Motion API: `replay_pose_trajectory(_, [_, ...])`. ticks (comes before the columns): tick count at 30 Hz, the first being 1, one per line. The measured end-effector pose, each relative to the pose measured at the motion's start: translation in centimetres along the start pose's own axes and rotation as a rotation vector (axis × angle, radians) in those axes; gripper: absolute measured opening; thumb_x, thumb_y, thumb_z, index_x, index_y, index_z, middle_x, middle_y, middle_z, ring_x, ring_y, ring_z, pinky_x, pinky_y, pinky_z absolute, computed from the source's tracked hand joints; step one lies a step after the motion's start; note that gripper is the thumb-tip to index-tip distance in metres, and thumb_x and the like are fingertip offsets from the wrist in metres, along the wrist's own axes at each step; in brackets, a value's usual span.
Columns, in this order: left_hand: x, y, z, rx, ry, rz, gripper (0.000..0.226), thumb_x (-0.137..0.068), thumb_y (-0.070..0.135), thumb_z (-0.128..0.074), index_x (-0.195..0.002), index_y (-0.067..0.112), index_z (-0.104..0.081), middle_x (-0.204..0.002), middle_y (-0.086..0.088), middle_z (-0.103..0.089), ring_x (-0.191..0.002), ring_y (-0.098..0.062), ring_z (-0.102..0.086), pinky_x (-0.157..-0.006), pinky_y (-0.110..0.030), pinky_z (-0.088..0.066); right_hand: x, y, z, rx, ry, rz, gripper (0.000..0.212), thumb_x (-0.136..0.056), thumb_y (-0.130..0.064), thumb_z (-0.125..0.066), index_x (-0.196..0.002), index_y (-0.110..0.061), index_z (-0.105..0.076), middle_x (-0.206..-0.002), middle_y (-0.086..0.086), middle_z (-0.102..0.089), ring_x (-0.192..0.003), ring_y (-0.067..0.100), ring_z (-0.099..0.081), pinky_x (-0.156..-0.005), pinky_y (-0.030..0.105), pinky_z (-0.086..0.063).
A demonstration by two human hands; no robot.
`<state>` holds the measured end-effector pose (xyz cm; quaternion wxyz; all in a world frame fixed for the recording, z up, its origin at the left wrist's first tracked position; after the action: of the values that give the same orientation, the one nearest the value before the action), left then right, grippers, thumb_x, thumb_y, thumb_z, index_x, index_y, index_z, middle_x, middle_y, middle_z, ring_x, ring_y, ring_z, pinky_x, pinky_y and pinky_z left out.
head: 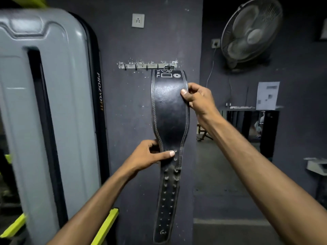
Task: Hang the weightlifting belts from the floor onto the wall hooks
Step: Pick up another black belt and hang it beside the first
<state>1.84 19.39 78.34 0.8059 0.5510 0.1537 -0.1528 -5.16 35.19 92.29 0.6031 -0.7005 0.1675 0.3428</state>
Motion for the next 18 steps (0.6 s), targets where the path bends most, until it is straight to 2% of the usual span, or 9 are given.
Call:
replay_pose_trajectory(3, [-1.6,4.3,3.2,0.184,0.056,-0.057,0.040,-0.081,0.047,-0.073,-0.104,0.014,-0.071,-0.092,0.003,-0.073,-0.079,-0.009,-0.065,-0.068,-0.024,-0.054,0.0,-1.8,-0.1,0.012,0.002,0.042,0.015,-0.094,-0.001,-0.062,-0.099,-0.008,-0.074,-0.091,0.003,-0.073,-0.083,0.014,-0.065,-0.079,0.027,-0.053])
replay_pose_trajectory(6, [-4.0,9.6,6.1,0.403,0.093,-0.088,0.056,-0.093,0.057,-0.054,-0.122,0.011,-0.066,-0.101,0.003,-0.076,-0.088,-0.009,-0.072,-0.077,-0.024,-0.057,0.7,-3.1,-0.6,0.045,-0.010,0.069,0.017,-0.095,-0.003,-0.062,-0.106,-0.003,-0.074,-0.092,0.002,-0.073,-0.081,0.009,-0.066,-0.073,0.021,-0.053])
replay_pose_trajectory(8, [-5.4,12.5,7.2,0.458,0.114,-0.109,0.065,-0.092,0.061,-0.054,-0.127,0.008,-0.065,-0.113,-0.004,-0.075,-0.102,-0.017,-0.072,-0.090,-0.032,-0.056,1.3,-3.7,-0.9,0.068,-0.027,0.079,0.017,-0.096,-0.003,-0.061,-0.107,-0.003,-0.074,-0.091,0.000,-0.073,-0.079,0.007,-0.065,-0.069,0.017,-0.051])
replay_pose_trajectory(10, [-6.6,13.8,7.2,0.495,0.117,-0.117,0.064,-0.091,0.054,-0.063,-0.132,0.005,-0.063,-0.128,-0.014,-0.069,-0.119,-0.027,-0.066,-0.105,-0.040,-0.051,1.8,-4.1,-0.9,0.068,-0.033,0.087,0.016,-0.096,-0.003,-0.060,-0.107,-0.003,-0.073,-0.091,0.001,-0.071,-0.079,0.008,-0.063,-0.069,0.017,-0.050])
replay_pose_trajectory(12, [-7.5,14.1,6.8,0.548,0.134,-0.105,0.059,-0.088,0.036,-0.073,-0.132,-0.002,-0.061,-0.132,-0.021,-0.065,-0.121,-0.031,-0.064,-0.108,-0.043,-0.049,2.2,-4.5,-0.5,0.066,-0.028,0.091,0.015,-0.097,-0.004,-0.060,-0.107,-0.004,-0.072,-0.092,0.002,-0.071,-0.082,0.009,-0.064,-0.073,0.021,-0.051])
replay_pose_trajectory(13, [-7.6,14.1,6.7,0.556,0.158,-0.102,0.065,-0.082,0.031,-0.079,-0.131,-0.006,-0.060,-0.133,-0.025,-0.063,-0.122,-0.034,-0.063,-0.108,-0.046,-0.048,2.5,-4.6,-0.3,0.067,-0.034,0.093,0.015,-0.097,-0.006,-0.061,-0.107,-0.004,-0.072,-0.094,0.003,-0.072,-0.085,0.011,-0.065,-0.078,0.025,-0.052])
replay_pose_trajectory(15, [-7.9,14.3,6.8,0.535,0.180,-0.133,0.094,-0.061,0.032,-0.093,-0.133,-0.013,-0.054,-0.135,-0.033,-0.057,-0.125,-0.043,-0.058,-0.109,-0.055,-0.044,3.5,-4.4,-0.1,0.047,-0.068,0.087,0.018,-0.096,-0.014,-0.065,-0.112,-0.006,-0.071,-0.102,0.007,-0.073,-0.093,0.018,-0.067,-0.087,0.038,-0.053])
replay_pose_trajectory(16, [-8.0,14.4,6.7,0.528,0.170,-0.150,0.103,-0.054,0.033,-0.096,-0.133,-0.016,-0.051,-0.134,-0.035,-0.057,-0.121,-0.045,-0.059,-0.109,-0.058,-0.042,4.3,-4.0,-0.1,0.031,-0.097,0.075,0.022,-0.095,-0.019,-0.068,-0.114,-0.008,-0.070,-0.106,0.009,-0.074,-0.096,0.023,-0.068,-0.092,0.044,-0.053])
replay_pose_trajectory(18, [-8.0,14.5,6.7,0.530,0.159,-0.177,0.091,-0.054,0.031,-0.095,-0.123,-0.014,-0.058,-0.116,-0.031,-0.066,-0.102,-0.039,-0.065,-0.105,-0.053,-0.048,6.3,-2.7,-0.2,0.024,-0.177,0.051,0.034,-0.088,-0.022,-0.076,-0.118,-0.009,-0.069,-0.115,0.015,-0.074,-0.103,0.033,-0.071,-0.099,0.050,-0.053])
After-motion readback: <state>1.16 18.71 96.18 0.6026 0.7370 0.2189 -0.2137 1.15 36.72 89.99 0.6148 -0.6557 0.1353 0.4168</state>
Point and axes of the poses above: each hand's wrist, its own x-axis away from the middle knuckle, its own z-axis out of the back of the hand, y = z × x, the point moved 7 cm from there along -x, towards the middle knuckle
